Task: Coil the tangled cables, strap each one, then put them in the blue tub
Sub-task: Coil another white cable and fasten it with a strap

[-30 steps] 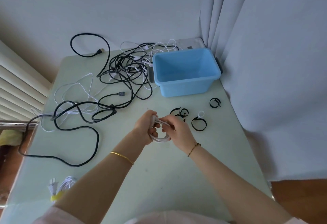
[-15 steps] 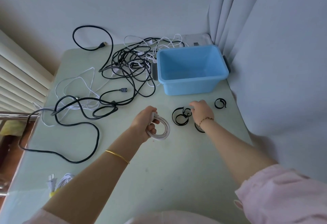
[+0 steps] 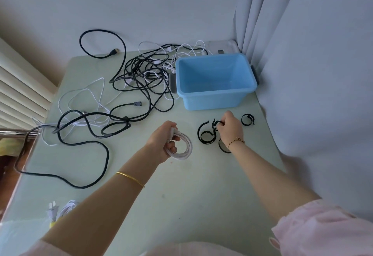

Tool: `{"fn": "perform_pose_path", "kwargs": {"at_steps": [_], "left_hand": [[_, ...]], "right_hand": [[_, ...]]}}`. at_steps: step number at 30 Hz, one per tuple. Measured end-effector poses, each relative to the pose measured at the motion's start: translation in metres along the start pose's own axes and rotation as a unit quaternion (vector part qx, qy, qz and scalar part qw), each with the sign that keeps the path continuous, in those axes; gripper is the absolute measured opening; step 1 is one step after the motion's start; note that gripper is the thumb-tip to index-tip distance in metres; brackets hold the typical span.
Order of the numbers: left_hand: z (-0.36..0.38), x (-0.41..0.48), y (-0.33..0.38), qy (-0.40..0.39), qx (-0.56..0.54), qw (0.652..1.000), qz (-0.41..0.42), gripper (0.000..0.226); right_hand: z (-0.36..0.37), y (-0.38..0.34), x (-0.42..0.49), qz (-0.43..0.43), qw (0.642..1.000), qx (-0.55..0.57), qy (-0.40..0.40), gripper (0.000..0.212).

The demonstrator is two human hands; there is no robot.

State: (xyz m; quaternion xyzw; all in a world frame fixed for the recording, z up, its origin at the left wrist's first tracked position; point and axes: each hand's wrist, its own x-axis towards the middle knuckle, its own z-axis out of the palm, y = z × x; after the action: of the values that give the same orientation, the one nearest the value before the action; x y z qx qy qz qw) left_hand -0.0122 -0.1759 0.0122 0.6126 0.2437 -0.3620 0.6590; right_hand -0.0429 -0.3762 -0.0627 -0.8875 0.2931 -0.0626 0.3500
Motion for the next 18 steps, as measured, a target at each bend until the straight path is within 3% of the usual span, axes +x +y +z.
{"fn": "perform_pose_path", "kwargs": {"at_steps": [4,7,13,18], "left_hand": [[0.004,-0.004,0.001,-0.011,0.004,1.000,0.006,0.020],[0.002,-0.004,0.002,-0.012,0.001,1.000,0.006,0.021],[0.000,-0.005,0.000,-0.012,-0.001,1.000,0.004,0.021],[0.004,-0.006,-0.001,-0.011,0.002,1.000,0.005,0.022]], "right_hand": [[-0.001,0.001,-0.003,0.011,0.995,0.103,-0.001,0.020],[-0.006,-0.001,-0.004,0.027,0.984,0.177,-0.007,0.019],[-0.015,0.002,-0.007,0.116,0.953,0.280,-0.014,0.044],[-0.016,-0.004,-0.023,0.169,0.922,0.345,-0.057,0.029]]}}
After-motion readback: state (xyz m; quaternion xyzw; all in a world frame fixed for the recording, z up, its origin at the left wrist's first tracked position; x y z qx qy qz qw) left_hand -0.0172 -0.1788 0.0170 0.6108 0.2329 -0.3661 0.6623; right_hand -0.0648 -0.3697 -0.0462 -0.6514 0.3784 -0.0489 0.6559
